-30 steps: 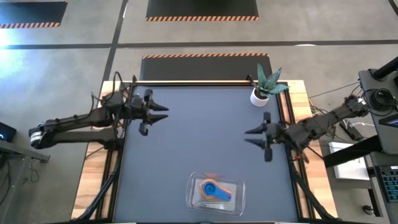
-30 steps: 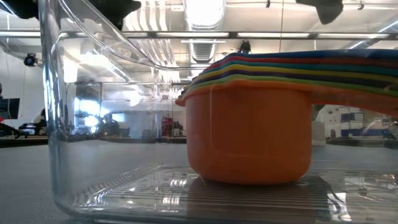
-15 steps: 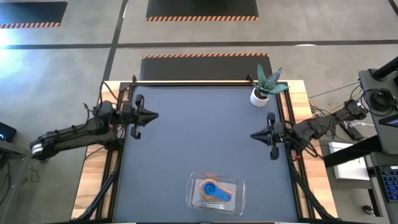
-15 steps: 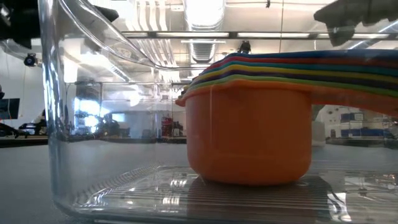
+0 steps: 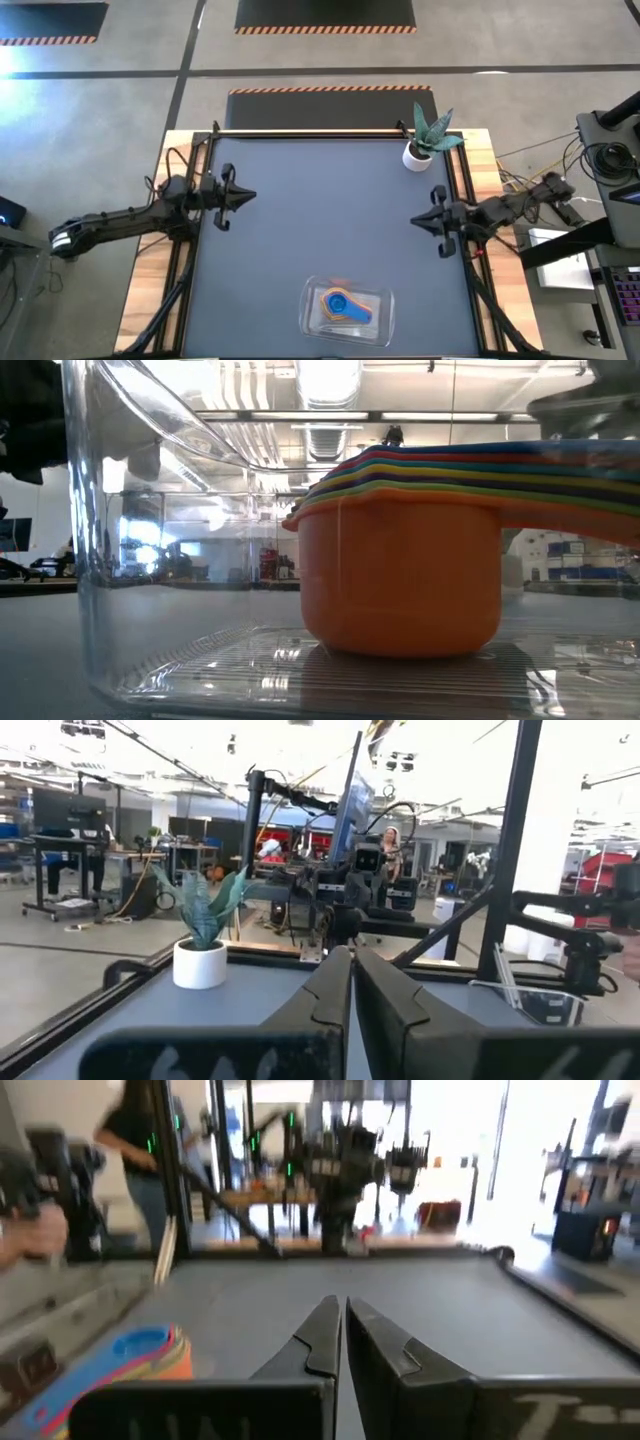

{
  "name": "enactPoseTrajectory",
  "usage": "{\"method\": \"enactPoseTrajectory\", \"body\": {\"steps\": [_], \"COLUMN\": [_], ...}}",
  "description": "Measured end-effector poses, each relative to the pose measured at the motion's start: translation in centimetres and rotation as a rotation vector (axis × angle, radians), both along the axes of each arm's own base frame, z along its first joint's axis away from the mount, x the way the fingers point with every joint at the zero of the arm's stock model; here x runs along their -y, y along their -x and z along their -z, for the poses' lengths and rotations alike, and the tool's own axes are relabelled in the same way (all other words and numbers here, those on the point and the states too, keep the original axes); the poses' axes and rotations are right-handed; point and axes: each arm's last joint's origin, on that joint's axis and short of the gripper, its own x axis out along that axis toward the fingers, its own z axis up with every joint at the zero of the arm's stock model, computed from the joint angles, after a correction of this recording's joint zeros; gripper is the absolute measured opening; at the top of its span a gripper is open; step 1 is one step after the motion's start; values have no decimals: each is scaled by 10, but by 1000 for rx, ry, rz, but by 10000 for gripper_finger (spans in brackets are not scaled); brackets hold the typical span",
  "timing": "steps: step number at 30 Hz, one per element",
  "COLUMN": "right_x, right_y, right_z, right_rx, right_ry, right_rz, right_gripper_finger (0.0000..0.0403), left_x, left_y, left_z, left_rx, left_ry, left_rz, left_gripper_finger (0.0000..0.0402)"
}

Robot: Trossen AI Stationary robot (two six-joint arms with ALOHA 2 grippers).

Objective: Nest measuring cups in basket
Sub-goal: Return to Home Position

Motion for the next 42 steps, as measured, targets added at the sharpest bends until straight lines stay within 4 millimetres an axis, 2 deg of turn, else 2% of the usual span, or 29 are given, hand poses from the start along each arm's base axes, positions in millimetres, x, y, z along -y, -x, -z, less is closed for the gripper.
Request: {"method": "enactPoseTrajectory", "body": {"steps": [4, 9, 22, 29, 39, 42], "right_x": [2, 0, -3, -5, -7, -8], "right_y": [3, -1, -7, -12, -17, -17], "right_z": [9, 29, 38, 46, 57, 58], "right_rx": [63, 3, -98, -185, -301, -301], "right_ry": [20, 57, 138, 193, 159, 171], "right_rz": [14, -8, -10, -14, -14, -20], "right_gripper_finger": [8, 8, 8, 8, 8, 8], "left_x": [-1, -1, -3, -4, -6, -8], "left_y": [-1, -3, -7, -9, -11, -11], "left_z": [4, 13, 29, 43, 49, 51], "left_rx": [-40, -126, -280, -406, -452, -454], "left_ry": [12, 7, -51, 88, 258, 363], "left_rz": [-1, -1, 5, -17, -41, -94], "left_gripper_finger": [0, 0, 0, 0, 0, 0]}}
